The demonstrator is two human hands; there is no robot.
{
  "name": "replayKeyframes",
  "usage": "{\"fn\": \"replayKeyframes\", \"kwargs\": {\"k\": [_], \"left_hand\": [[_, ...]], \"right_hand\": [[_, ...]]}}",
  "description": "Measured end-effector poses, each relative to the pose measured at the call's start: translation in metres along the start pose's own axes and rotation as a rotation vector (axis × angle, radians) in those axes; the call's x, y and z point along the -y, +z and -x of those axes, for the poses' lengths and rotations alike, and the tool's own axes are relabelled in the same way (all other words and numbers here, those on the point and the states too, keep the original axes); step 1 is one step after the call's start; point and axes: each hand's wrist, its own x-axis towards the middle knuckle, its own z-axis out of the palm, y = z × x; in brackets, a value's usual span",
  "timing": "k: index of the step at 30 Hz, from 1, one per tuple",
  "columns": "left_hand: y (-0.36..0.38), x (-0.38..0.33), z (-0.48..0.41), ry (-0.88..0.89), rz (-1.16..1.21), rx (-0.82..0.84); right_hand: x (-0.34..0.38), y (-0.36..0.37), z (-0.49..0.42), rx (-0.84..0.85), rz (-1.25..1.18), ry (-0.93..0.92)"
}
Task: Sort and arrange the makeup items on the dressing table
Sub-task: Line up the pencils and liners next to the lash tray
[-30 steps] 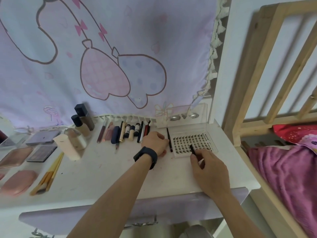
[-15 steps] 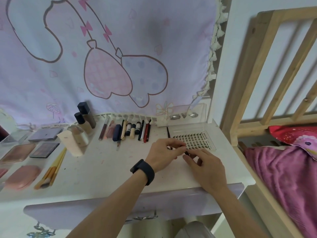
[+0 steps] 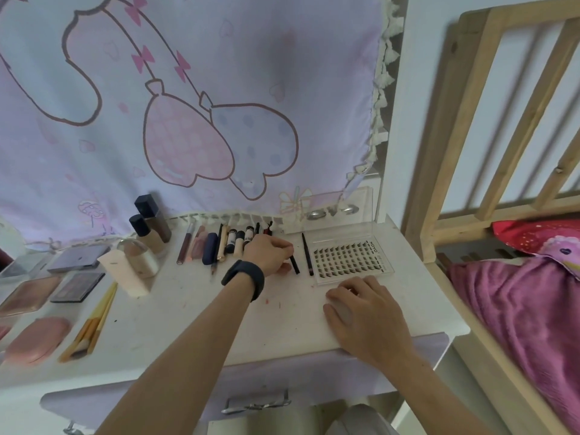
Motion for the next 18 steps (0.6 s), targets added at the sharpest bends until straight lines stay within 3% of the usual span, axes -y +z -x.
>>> {"fn": "replayKeyframes", "kwargs": {"k": [18], "left_hand": [[0.026, -0.004, -0.004, -0.023, 0.007, -0.046]], "right_hand": [[0.000, 0.000, 0.001, 0.015, 0.001, -0.021]]}}
